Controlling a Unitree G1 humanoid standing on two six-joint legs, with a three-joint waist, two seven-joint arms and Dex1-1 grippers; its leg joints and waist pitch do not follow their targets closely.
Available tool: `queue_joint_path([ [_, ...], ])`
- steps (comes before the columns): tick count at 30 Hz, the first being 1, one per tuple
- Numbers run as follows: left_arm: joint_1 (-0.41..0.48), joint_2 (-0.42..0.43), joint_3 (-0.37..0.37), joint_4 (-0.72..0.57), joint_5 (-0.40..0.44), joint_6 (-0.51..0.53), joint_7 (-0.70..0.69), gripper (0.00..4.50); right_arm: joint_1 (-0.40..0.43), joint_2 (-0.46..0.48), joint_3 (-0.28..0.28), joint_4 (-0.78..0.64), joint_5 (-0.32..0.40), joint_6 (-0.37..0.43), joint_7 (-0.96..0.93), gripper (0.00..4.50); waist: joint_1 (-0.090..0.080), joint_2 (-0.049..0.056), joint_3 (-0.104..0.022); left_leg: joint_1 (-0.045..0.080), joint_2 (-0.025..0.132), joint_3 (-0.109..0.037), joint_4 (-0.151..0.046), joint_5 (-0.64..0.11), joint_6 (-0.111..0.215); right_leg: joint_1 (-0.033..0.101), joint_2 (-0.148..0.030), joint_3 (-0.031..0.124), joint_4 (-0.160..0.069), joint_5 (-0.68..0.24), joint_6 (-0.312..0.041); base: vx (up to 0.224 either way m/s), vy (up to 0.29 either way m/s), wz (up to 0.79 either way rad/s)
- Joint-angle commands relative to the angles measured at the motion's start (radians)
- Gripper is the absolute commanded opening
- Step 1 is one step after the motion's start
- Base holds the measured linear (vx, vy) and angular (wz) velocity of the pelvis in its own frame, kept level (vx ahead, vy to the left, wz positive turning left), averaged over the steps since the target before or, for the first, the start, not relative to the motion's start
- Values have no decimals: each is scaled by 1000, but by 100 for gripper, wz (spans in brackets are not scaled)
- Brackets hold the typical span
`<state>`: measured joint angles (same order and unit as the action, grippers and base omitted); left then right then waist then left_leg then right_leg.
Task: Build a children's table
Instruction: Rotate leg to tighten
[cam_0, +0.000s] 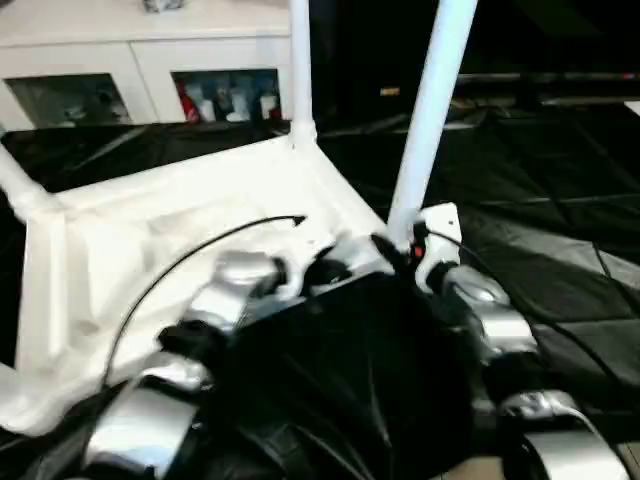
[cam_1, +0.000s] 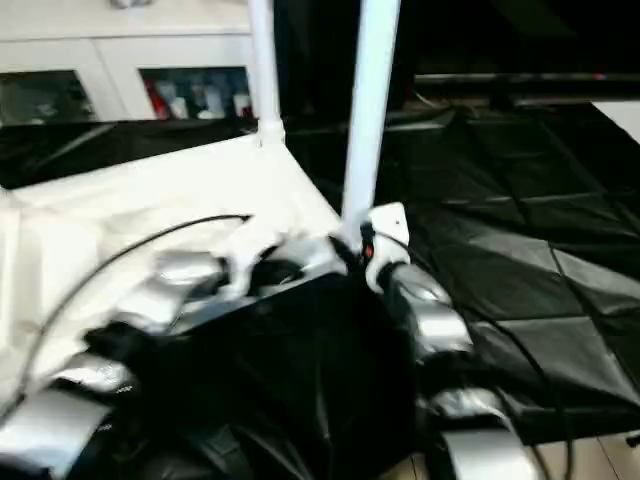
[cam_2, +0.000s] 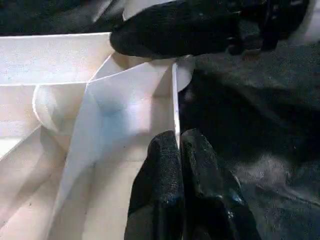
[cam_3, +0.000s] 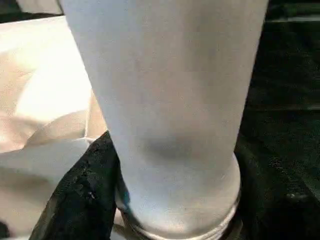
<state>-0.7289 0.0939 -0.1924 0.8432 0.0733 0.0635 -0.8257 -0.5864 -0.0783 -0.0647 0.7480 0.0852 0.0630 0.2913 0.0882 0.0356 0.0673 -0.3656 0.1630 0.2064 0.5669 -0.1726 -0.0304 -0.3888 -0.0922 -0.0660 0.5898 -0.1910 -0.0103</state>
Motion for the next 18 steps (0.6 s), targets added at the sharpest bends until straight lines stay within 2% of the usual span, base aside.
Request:
queue_joint_path([
  [1,-2,-73,-14,8,-26,-9,9,0,44,79,95,49,-14,25,57,326,-3,-10,-45,19,69,-42,-80,-356,10,20,-79,53,-98,-405,-170,0,0,0],
  [4,6,-62,-16,-7,-34,-14,-26,0,47,67,87,31,-1,14,81,357,-2,-10,-48,14,71,-42,-81,-323,25,25,-78,52,-95,-365,-173,0,0,0],
  [7,28,-15,-19,-30,-46,-42,-111,0,43,5,95,7,0,-24,176,378,-2,-12,-50,10,72,-41,-80,-305,38,29,-79,50,-90,-325,-188,0,0,0],
  [11,56,37,-19,-68,-68,-43,-207,0,48,-73,112,-37,19,-18,363,378,2,-14,-55,3,72,-36,-72,-241,74,39,-77,48,-79,-238,-215,0,0,0],
  [15,81,92,-26,-97,-77,-49,-295,0,60,-162,145,-82,23,-20,532,378,10,-15,-59,-1,73,-30,-61,-175,110,41,-75,44,-68,-155,-242,0,0,0],
  [16,89,118,-28,-108,-81,-51,-335,0,67,-202,155,-104,33,-10,608,378,12,-19,-63,-2,73,-31,-57,-152,118,44,-74,43,-61,-126,-249,0,0,0],
  [18,99,147,-30,-122,-86,-48,-379,0,71,-244,162,-122,46,5,689,378,16,-20,-66,-4,75,-30,-52,-134,142,40,-72,42,-52,-79,-266,0,0,0],
])
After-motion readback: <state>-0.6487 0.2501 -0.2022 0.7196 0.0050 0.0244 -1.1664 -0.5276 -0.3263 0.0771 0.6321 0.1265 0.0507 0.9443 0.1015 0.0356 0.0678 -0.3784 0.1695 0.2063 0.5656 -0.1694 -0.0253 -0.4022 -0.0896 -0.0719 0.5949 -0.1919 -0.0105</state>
